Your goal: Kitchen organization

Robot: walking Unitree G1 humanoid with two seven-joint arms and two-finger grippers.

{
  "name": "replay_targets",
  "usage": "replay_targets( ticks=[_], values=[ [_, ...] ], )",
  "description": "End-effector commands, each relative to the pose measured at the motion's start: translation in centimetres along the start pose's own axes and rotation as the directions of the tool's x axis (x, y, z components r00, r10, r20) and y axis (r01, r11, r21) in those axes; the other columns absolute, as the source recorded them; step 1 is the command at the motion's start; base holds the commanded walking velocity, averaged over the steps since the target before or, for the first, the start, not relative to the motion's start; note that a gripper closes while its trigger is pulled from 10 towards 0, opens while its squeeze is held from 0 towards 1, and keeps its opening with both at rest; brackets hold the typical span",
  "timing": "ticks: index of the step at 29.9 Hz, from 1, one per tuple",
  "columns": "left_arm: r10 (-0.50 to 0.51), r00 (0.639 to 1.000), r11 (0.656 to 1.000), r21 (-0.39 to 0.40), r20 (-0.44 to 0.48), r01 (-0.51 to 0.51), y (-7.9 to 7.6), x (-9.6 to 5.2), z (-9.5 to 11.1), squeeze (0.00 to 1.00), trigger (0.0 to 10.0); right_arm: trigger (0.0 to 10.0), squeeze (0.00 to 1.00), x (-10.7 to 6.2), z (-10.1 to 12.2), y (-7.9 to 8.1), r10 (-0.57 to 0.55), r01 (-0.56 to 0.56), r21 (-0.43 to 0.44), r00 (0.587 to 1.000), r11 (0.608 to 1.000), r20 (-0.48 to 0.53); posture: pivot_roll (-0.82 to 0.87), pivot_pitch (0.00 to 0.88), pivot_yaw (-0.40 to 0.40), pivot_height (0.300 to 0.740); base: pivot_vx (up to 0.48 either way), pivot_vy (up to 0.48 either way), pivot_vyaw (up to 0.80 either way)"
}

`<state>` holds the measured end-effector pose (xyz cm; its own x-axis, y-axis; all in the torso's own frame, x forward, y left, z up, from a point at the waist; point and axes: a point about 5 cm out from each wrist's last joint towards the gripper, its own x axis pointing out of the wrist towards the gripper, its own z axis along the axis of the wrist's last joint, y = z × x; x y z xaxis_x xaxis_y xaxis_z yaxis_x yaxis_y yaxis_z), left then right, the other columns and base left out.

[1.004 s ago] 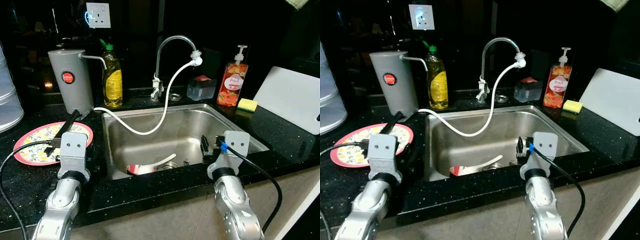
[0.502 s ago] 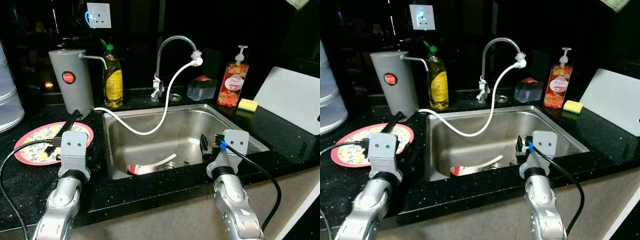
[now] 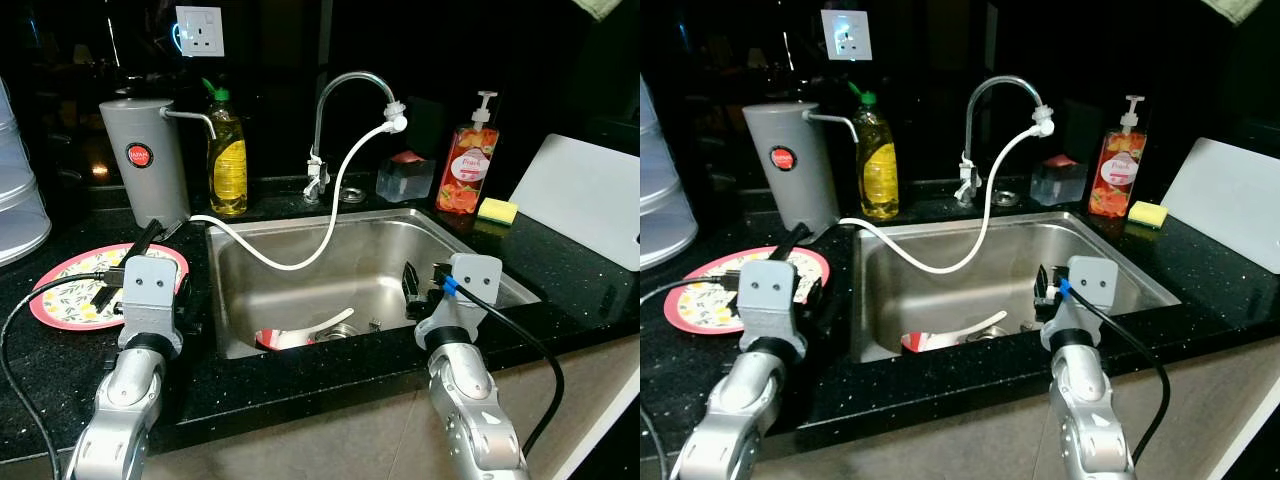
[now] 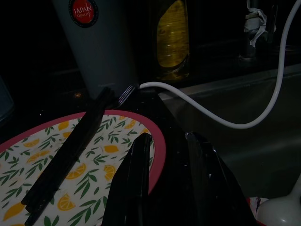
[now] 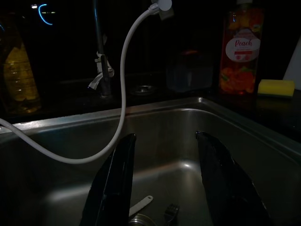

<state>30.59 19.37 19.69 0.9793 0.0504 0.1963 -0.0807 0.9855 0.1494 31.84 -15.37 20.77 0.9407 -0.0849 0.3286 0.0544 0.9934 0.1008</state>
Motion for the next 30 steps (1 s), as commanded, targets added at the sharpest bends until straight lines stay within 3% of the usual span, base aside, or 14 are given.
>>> replay_targets(
  ticks=[1, 30],
  values=[
    [-0.010, 1.000, 1.000, 0.020, -0.013, 0.010, -0.10, 0.29, -0.22, 0.00, 10.0, 10.0, 0.00, 0.10, 0.07, 0.24, -0.004, 0.004, 0.004, 1.000, 1.000, 0.004, -0.02, 0.000, -0.008, 0.740, 0.000, 0.000, 0.00],
    [-0.025, 1.000, 0.999, 0.041, -0.002, 0.025, -0.21, 1.12, -0.19, 0.00, 10.0, 10.0, 0.00, 0.39, 0.16, -0.15, -0.016, 0.017, -0.022, 1.000, 1.000, 0.018, -0.03, 0.000, 0.008, 0.740, 0.000, 0.000, 0.00]
  ],
)
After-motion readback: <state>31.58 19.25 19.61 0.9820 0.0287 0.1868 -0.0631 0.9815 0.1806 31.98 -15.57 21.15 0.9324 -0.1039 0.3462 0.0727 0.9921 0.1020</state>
